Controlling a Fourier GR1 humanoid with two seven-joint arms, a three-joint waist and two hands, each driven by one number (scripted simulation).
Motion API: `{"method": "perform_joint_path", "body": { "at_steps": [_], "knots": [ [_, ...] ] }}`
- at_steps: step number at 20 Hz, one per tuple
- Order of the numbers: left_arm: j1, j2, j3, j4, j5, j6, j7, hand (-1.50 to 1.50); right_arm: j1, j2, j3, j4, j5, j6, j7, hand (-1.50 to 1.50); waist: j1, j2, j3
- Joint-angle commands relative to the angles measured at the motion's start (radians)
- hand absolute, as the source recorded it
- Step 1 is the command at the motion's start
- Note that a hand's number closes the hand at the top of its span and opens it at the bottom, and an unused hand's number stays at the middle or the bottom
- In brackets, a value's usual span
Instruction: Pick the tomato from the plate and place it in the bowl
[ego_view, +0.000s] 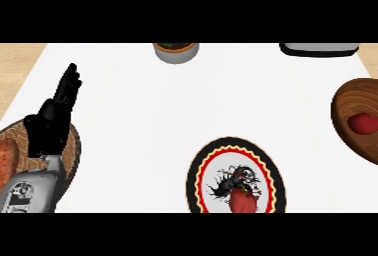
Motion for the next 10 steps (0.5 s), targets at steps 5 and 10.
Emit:
{"method": "perform_joint_path", "body": {
  "at_steps": [5,10],
  "knots": [
    [0.032,0.014,0.024,-0.020,0.023,-0.014,-0.018,0.00,0.114,-0.035,0.015,-0.040,-0.022,0.280,-0.186,-1.50,-0.007,-0.009,0.002],
    [0.019,-0.002,0.017,0.021,0.006,0.004,-0.015,0.00,0.150,-0.040,0.015,-0.075,-0.054,0.300,-0.196,-1.50,-0.023,-0.006,0.002]
  ]
}}
